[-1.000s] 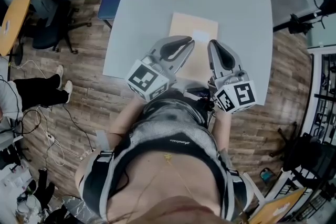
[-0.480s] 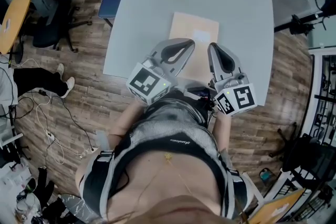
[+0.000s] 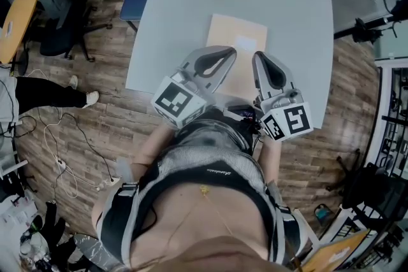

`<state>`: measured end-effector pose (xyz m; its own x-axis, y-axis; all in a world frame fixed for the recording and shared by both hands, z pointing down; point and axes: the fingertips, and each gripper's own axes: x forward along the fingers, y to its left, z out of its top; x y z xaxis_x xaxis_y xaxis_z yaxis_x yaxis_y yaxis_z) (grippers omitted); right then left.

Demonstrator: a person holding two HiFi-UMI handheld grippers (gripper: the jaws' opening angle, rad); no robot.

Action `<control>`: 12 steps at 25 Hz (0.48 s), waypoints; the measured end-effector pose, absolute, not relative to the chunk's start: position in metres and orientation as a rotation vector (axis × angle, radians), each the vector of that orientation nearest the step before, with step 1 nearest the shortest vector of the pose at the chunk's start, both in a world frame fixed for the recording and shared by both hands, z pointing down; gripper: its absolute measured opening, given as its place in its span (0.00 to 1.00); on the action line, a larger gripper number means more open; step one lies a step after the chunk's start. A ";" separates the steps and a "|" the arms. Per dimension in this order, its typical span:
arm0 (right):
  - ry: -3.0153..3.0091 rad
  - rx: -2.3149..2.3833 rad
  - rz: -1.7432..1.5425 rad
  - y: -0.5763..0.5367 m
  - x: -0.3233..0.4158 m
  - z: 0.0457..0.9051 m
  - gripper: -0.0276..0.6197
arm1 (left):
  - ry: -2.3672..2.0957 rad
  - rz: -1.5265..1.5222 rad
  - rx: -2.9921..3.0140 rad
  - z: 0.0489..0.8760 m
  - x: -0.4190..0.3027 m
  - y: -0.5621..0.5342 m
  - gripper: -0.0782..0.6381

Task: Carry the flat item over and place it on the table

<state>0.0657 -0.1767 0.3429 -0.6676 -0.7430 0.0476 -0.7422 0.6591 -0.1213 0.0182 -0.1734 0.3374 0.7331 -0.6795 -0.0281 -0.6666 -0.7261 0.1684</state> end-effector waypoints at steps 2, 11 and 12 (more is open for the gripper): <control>2.861 -1.276 -0.197 -0.176 0.064 0.342 0.05 | -1.093 -0.134 2.789 0.338 0.017 -0.174 0.13; 2.890 -1.278 -0.170 -0.174 0.061 0.341 0.05 | -1.086 -0.144 2.798 0.337 0.018 -0.173 0.13; 2.893 -1.277 -0.170 -0.174 0.061 0.341 0.05 | -1.085 -0.144 2.798 0.337 0.018 -0.173 0.13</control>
<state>0.0610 -0.1741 0.3408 -0.6746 -0.7352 0.0658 -0.7379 0.6692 -0.0879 0.0183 -0.1725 0.3372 0.7359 -0.6760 -0.0393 -0.6628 -0.7310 0.1621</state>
